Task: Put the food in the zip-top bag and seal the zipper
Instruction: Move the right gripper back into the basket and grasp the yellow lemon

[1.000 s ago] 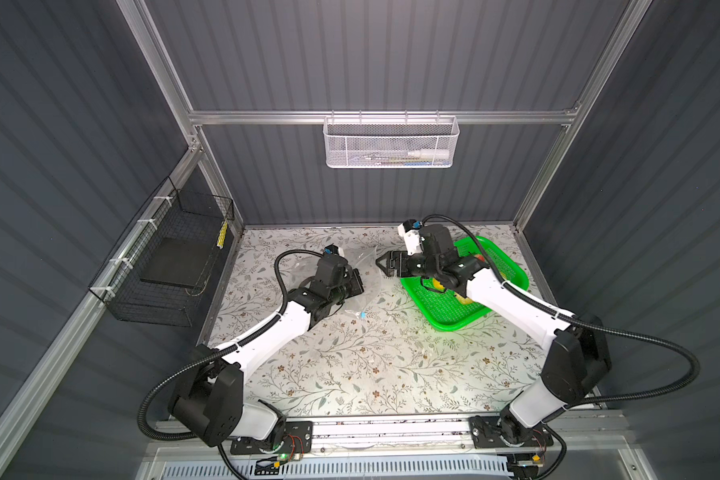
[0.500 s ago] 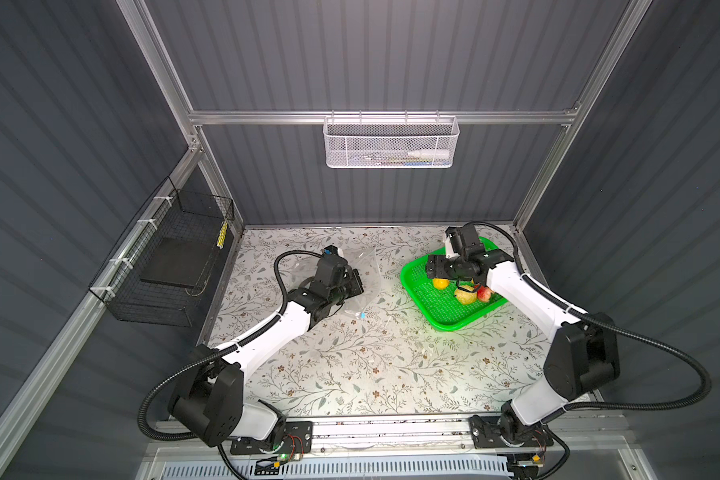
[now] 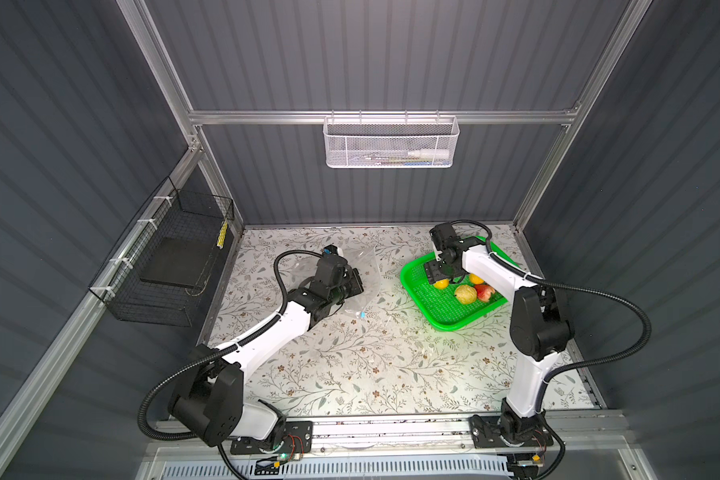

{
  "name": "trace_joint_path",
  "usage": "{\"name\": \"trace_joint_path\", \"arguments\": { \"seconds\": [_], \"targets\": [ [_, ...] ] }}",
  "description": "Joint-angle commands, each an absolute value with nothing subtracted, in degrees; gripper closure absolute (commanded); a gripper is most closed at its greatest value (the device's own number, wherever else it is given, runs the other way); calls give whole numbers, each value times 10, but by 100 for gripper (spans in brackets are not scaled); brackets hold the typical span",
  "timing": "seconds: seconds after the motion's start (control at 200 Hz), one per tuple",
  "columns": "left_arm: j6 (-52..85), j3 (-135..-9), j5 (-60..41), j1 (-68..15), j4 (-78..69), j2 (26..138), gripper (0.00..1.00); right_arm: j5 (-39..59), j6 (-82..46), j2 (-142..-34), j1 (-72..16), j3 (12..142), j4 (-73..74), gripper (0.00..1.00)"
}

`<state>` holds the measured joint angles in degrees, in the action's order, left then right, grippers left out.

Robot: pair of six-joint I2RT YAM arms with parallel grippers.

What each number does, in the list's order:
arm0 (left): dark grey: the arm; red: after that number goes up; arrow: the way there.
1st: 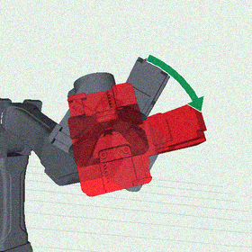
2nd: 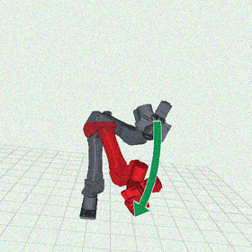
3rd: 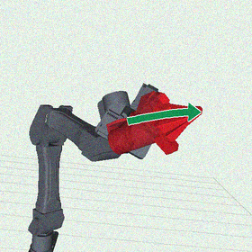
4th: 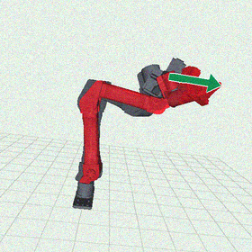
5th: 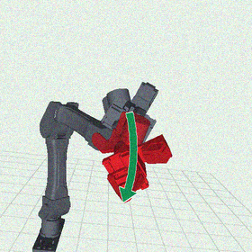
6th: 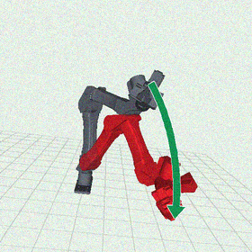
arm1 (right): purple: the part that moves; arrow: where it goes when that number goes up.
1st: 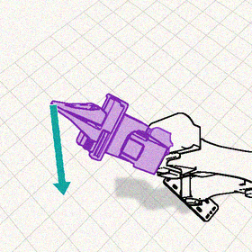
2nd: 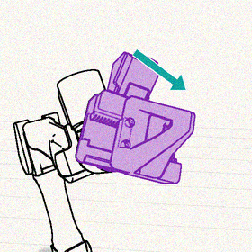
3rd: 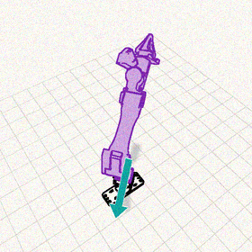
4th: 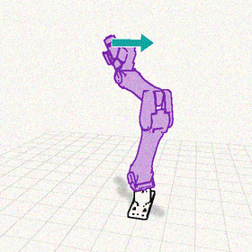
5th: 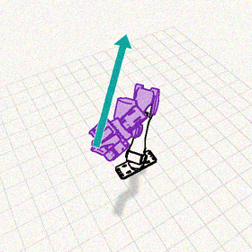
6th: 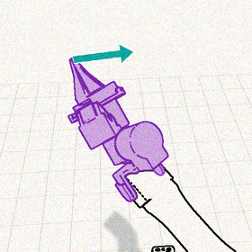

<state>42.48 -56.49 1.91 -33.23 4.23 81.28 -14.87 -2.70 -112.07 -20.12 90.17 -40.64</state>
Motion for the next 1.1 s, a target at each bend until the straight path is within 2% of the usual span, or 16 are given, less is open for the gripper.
{"name": "trace_joint_path", "arguments": {
  "seconds": [0.0, 0.57, 0.97, 1.096],
  "targets": [
    [420, -565, 27, -333, 49, 809, 100, -161, -1, -1146, -202, 927, -425, 12],
    [419, -573, 26, -333, 54, 814, 100, -144, -12, -1216, -198, 939, -417, 17],
    [422, -571, 29, -333, 56, 814, 100, -130, -31, -1224, -185, 933, -414, 31],
    [421, -570, 29, -333, 55, 814, 100, -130, -31, -1223, -184, 930, -413, 38]
  ]
}}
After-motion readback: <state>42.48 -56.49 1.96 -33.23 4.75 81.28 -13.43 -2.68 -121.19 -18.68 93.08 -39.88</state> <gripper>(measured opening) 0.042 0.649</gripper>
